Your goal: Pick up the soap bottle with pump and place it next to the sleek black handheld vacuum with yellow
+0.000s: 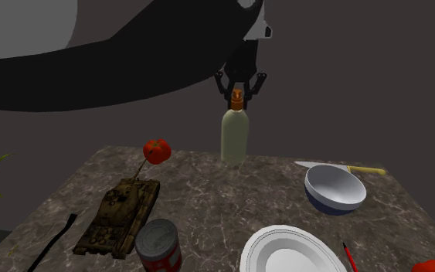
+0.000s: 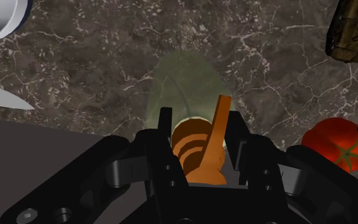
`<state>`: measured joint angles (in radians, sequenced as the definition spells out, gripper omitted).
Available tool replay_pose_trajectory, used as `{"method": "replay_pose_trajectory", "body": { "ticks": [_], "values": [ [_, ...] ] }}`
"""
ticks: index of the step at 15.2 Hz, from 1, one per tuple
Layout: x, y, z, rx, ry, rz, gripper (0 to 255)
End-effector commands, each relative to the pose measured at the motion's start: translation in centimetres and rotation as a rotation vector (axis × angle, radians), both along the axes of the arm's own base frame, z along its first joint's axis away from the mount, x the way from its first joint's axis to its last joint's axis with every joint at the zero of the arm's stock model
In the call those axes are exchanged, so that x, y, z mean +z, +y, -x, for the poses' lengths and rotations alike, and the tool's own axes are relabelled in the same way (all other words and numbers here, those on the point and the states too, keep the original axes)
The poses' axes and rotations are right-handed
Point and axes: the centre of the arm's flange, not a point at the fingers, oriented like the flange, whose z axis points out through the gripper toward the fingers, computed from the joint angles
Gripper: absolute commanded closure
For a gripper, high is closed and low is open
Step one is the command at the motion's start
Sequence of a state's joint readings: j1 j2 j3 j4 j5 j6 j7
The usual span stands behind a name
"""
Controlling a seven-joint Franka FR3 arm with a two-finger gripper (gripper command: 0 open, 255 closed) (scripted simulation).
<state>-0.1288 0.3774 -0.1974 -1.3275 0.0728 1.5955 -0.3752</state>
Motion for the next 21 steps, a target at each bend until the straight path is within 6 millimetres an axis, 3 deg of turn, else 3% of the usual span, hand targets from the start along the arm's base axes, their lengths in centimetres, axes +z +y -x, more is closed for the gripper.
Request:
{"method": "replay_pose_trajectory", "body": {
  "ticks": [1,11,21],
  "values": [
    [1.0,0.0,0.0,0.0,0.0,0.0,255],
    [6.3,0.0,0.0,0.0,0.0,0.0,255],
    [9.7,10.1,7.9,0.0,0.0,0.0,255]
  ]
}}
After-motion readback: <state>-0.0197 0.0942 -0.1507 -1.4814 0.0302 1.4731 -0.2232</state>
